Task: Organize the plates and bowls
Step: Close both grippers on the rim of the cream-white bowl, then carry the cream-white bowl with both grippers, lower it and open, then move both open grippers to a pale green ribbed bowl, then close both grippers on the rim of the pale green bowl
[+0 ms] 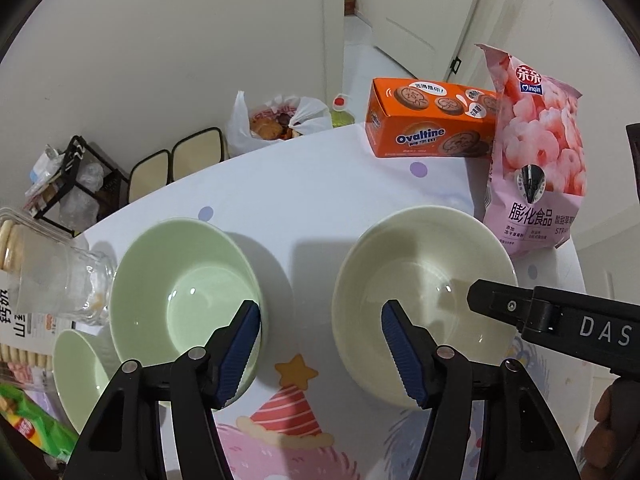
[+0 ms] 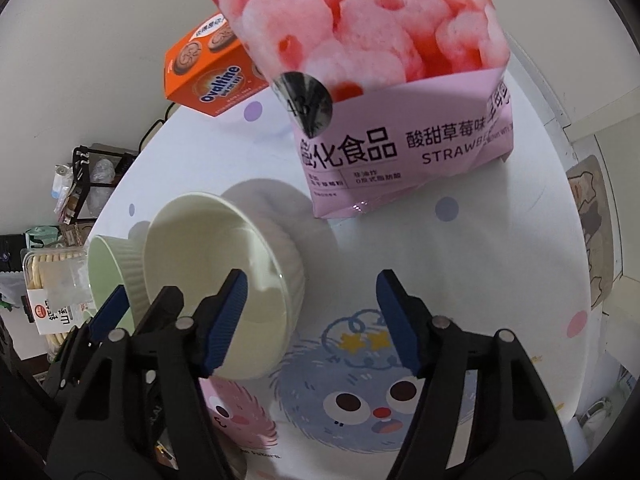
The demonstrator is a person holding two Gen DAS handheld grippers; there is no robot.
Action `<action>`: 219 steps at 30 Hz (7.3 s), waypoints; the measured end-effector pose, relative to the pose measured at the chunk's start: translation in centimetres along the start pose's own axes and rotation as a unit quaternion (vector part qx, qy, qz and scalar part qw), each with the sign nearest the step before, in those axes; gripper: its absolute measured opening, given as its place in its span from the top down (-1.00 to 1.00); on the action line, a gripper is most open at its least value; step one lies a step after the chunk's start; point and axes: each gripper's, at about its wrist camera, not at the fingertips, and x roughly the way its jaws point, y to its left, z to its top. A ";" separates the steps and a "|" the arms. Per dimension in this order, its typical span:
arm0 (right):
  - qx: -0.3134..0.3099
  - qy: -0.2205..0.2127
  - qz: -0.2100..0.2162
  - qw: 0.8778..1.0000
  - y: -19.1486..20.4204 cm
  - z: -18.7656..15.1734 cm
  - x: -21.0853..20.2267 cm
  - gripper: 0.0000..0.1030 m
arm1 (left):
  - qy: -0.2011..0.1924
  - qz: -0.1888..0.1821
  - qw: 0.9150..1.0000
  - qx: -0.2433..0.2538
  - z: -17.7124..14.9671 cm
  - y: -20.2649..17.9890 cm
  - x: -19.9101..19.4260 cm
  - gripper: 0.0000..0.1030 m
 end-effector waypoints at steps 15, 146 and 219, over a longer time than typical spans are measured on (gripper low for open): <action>0.007 0.007 0.005 1.000 0.2 0.2 0.8 -0.33 | -0.009 0.013 0.999 0.043 0.3 -1.6 -1.1 -0.26; -0.008 -0.106 0.025 0.994 -1.4 -13.2 -11.1 -0.55 | -0.039 0.007 0.997 -0.072 -12.1 1.6 -12.5 -0.46; -0.040 0.057 0.021 0.997 13.0 0.9 4.6 -0.03 | 0.020 0.007 0.998 -0.067 -0.5 11.9 2.5 -0.13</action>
